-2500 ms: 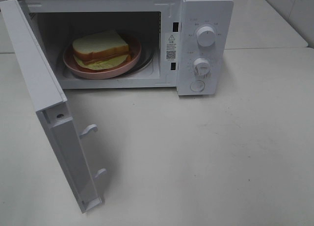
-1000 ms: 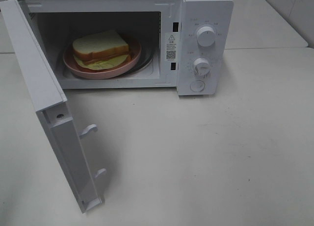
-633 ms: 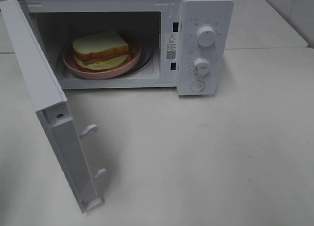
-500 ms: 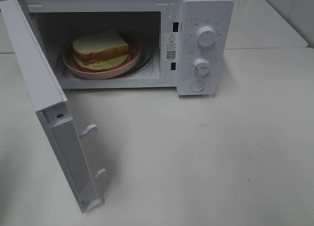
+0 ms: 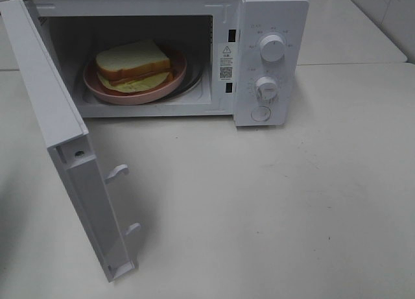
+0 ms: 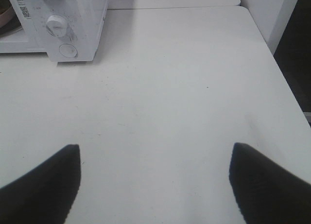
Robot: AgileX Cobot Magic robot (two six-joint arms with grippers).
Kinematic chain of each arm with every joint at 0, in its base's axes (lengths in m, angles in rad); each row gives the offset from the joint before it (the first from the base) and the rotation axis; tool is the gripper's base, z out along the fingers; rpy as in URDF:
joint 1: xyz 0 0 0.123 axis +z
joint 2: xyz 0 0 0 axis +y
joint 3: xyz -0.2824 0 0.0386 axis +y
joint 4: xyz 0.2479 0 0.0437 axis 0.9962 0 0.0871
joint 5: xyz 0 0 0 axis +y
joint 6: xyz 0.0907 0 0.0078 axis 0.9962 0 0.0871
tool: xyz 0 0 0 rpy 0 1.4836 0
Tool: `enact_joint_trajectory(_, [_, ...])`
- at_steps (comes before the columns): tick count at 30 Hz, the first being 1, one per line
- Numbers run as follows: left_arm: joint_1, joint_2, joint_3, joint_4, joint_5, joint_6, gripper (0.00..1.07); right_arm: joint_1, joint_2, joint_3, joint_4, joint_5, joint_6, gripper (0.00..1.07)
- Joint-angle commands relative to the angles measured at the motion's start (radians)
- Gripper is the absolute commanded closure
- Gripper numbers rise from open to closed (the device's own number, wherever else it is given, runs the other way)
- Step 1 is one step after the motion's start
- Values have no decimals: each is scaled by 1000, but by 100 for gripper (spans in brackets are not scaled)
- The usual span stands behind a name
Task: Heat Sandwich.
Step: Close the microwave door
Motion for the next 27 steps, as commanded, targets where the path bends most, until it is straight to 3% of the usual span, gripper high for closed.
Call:
enact_joint_trajectory(1, [-8, 27, 54, 0, -144, 6, 107, -9, -27, 2, 1, -13, -8, 31])
enact_joint_trajectory(4, [-8, 74, 140, 28, -358, 4, 107, -9, -27, 2, 1, -13, -8, 31])
enact_joint_trajectory(8, [-8, 142, 178, 82, -515, -21, 107, -9, -27, 2, 1, -13, -8, 31])
enact_joint_trajectory(13, [-8, 244, 178, 167, -626, -109, 107, -9, -27, 2, 1, -13, -8, 31])
enact_joint_trajectory(15, [-8, 267, 178, 193, -643, -109, 107, -9, -27, 2, 1, -13, -8, 31])
enact_joint_trajectory(19, [-8, 345, 178, 296, -694, -180, 107, -9, -27, 2, 1, -13, -8, 31])
enact_joint_trajectory(21, [-8, 405, 178, 364, -762, -242, 107, -9, -27, 2, 1, -13, -8, 31])
enact_joint_trajectory(27, [-8, 495, 146, 470, -828, -270, 107, -9, -27, 2, 1, -13, -8, 31])
